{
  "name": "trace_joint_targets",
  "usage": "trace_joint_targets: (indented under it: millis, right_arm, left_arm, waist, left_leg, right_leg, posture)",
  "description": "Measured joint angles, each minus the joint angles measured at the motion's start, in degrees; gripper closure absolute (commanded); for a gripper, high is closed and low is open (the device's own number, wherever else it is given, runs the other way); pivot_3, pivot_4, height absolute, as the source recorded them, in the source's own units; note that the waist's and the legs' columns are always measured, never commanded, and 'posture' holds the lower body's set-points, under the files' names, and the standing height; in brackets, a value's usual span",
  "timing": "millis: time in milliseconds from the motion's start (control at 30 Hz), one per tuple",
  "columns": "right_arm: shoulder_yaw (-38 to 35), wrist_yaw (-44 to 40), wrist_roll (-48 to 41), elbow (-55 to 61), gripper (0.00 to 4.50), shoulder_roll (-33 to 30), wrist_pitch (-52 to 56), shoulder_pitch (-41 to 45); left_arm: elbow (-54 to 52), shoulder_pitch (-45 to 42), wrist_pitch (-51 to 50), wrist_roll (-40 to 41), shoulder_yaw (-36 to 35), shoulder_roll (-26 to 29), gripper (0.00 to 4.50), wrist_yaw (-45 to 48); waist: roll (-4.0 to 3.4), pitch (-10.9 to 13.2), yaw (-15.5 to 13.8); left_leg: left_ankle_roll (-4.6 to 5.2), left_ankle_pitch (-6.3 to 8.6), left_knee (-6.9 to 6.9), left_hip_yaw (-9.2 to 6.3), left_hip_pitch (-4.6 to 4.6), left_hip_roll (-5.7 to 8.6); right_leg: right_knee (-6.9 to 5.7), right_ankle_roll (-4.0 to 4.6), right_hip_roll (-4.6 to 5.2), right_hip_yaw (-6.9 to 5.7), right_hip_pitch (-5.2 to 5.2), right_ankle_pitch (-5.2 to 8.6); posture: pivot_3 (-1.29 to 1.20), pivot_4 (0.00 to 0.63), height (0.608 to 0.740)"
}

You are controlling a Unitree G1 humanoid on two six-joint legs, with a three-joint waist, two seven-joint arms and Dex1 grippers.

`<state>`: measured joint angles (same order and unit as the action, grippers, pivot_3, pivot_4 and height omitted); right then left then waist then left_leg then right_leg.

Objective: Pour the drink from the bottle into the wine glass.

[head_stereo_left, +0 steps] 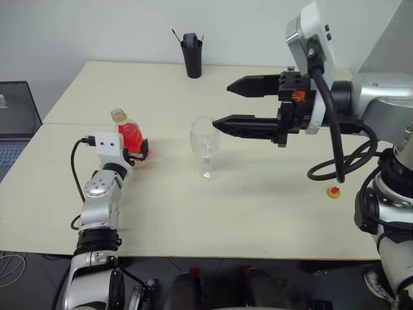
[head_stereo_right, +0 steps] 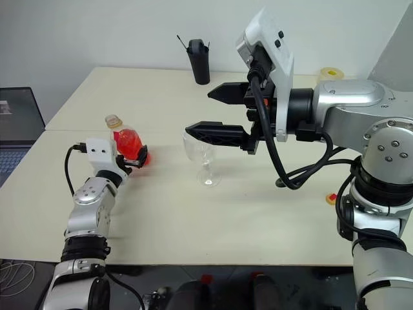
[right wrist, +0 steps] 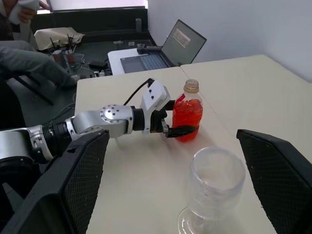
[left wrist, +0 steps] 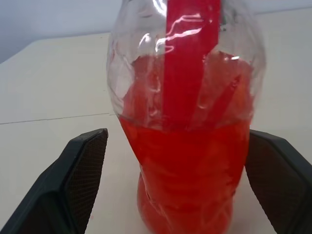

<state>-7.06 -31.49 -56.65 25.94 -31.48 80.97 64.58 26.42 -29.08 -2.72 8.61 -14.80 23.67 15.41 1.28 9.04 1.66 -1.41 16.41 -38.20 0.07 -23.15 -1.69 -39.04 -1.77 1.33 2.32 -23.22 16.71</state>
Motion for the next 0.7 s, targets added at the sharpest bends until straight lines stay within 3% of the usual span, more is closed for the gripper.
trace_joint_targets:
  millis: [233, 333, 600, 700]
  right_arm:
    - [-0.83, 2.84, -2.92, 0.27, 0.03, -0.15, 0.39, -0.41]
    - [-0.86, 4.0, -3.7, 0.31, 0.0, -0.48, 0.52, -0.54]
    - [-1.19, 6.48, -6.41, 0.46, 0.0, -1.82, 0.59, -0.63]
    - [-1.18, 6.79, -7.22, 0.46, 0.0, -2.18, 0.52, -0.88]
  left_arm:
    - [8.61, -6.19, 4.83, -1.08, 1.19, -0.07, 0.0, 0.47]
    - [10.45, -6.54, 6.1, -1.17, 1.66, -0.07, 0.58, 0.86]
    - [12.83, -6.91, 8.3, -1.88, 1.67, 0.06, 3.05, 1.35]
    - [12.93, -6.9, 8.44, -2.18, 1.68, 0.06, 3.33, 1.48]
  waist:
    - [0.0, 0.0, 0.05]
    - [0.0, 0.0, 0.08]
    - [0.0, 0.0, 0.0]
    - [0.0, 0.0, 0.0]
  left_leg:
    - [0.0, 0.0, -0.01, 0.01, -0.04, -0.01]
    - [0.0, 0.0, -0.01, 0.0, -0.04, -0.02]
    - [0.0, -0.01, -0.02, -0.01, -0.08, 0.0]
    - [0.0, -0.01, -0.02, -0.03, -0.09, 0.0]
  right_leg:
    - [0.01, 0.0, 0.0, 0.0, -0.03, 0.0]
    - [0.0, 0.0, 0.0, -0.01, -0.04, 0.0]
    - [0.02, 0.0, 0.01, -0.02, -0.04, 0.0]
    - [0.02, 0.0, 0.01, -0.03, -0.04, 0.0]
  posture:
    - [0.0, 0.15, 0.74]
    - [0.0, 0.15, 0.74]
    - [0.0, 0.15, 0.74]
    - [0.0, 0.15, 0.74]
